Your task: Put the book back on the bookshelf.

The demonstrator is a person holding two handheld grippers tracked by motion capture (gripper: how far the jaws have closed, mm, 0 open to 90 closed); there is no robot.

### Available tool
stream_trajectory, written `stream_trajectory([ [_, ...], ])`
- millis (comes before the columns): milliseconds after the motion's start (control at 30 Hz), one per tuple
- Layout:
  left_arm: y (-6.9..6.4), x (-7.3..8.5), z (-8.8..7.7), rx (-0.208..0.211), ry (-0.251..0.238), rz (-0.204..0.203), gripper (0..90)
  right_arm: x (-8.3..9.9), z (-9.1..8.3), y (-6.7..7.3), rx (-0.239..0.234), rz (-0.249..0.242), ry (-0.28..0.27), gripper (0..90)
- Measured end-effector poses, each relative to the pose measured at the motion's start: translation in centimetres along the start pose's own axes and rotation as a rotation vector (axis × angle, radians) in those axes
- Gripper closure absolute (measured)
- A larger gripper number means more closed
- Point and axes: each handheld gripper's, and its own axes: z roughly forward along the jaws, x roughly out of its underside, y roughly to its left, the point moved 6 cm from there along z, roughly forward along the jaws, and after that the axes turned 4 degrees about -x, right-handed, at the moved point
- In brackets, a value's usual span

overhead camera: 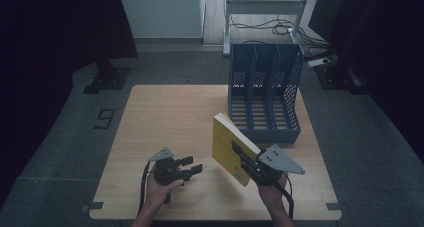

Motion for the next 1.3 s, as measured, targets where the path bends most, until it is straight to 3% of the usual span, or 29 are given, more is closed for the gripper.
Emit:
stream_trajectory([
  [1300,0.6,0.3,0.1,-0.013,0.014,-0.03,36.6,-4.7,1.4,-3.2,0.077,0.005,-0.058,74.3],
])
